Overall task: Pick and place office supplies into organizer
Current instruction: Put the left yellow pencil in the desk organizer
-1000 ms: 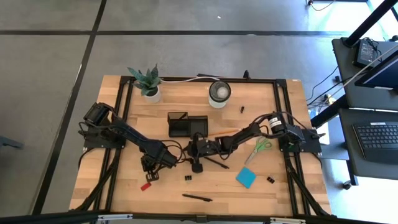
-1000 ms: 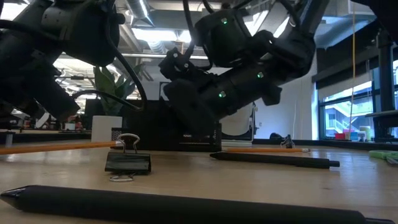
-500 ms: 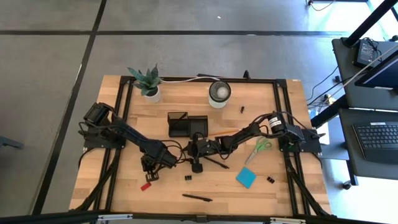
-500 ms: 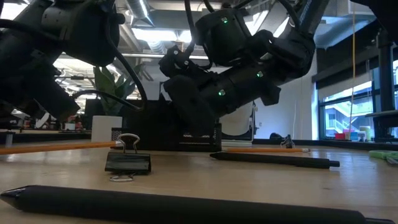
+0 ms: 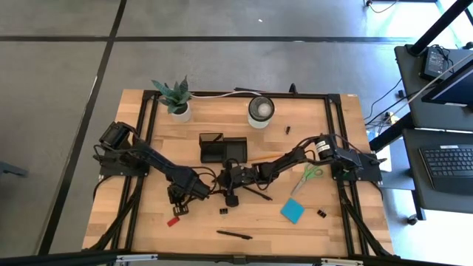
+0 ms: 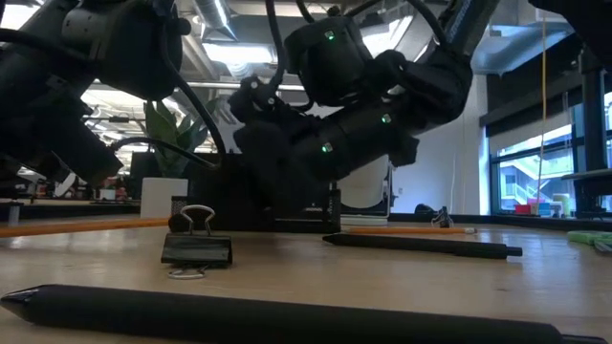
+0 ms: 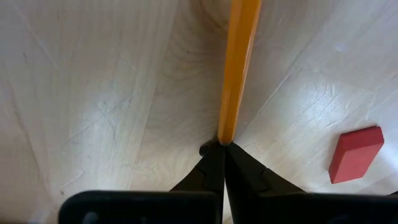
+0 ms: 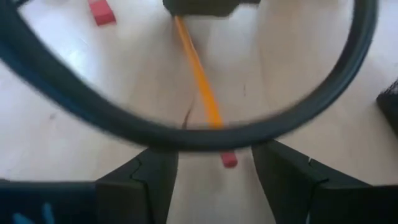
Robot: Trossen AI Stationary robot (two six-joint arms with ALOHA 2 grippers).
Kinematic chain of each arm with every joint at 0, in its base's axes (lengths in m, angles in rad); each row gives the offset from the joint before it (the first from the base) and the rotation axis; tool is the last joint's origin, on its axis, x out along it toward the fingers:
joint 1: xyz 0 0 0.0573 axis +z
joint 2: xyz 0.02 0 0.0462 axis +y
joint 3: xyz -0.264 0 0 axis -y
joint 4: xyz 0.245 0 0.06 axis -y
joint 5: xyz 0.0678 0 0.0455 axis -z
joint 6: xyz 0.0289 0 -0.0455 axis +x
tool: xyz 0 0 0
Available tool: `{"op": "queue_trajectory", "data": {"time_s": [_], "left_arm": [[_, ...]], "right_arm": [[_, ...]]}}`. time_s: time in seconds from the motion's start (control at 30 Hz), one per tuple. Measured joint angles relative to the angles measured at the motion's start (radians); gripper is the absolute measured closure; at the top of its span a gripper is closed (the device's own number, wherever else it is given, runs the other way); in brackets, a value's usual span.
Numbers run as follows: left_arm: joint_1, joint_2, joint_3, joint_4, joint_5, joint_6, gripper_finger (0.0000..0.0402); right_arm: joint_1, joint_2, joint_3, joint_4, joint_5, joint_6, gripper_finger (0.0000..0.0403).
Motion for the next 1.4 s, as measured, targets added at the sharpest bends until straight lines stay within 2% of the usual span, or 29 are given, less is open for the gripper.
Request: {"op": "queue_trajectory", "data": {"time_s": [0.8,1.0,1.27,1.4], "left_arm": [[0.000,0.000,0.000,0.000,0.000,-0.002,0.0400],[0.000,0.000,0.001,-0.004,0.000,-0.010,0.0397],[0.000,-0.004,0.001,-0.010,0.021,-0.043,0.0369],[-0.003,-0.035,0.023,-0.051,-0.032,-0.050,0.0360]], "right_arm": [[-0.001,0.000,-0.001,-0.002,-0.022,-0.018,0.0335],[-0.001,0.000,-0.002,-0.023,-0.026,-0.037,0.0381],[0.000,-0.003,-0.001,-0.044,-0.023,-0.063,0.0384],[0.000,-0.026,-0.002,-0.096,-0.014,-0.102,0.0384]]}}
